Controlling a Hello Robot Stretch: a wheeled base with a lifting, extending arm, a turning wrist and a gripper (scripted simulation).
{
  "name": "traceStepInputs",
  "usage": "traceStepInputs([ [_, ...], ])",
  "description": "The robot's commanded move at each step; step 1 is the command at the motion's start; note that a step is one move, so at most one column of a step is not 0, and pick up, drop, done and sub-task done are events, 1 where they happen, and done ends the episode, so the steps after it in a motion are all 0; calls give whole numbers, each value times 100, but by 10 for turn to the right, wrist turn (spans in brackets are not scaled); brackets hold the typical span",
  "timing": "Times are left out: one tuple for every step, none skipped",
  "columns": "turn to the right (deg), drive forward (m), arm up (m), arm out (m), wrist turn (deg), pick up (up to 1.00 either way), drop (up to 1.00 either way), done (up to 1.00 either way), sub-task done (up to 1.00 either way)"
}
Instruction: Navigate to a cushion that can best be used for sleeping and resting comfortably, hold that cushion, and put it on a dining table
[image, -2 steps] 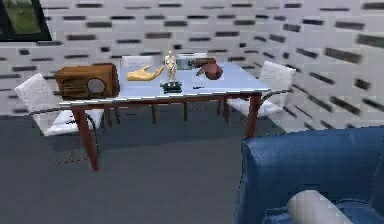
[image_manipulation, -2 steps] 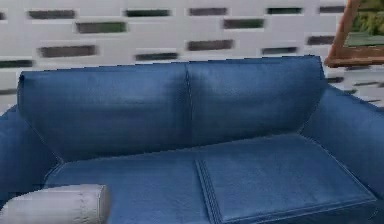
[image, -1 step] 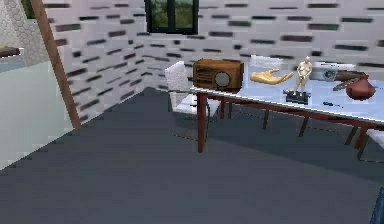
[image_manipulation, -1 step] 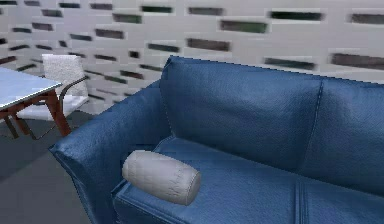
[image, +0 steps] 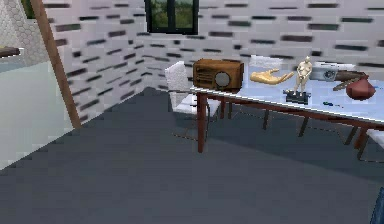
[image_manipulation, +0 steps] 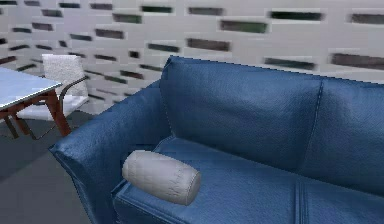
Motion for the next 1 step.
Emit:
traceStepInputs([
  [0,0,20,0,0,0,0,0,0],
])
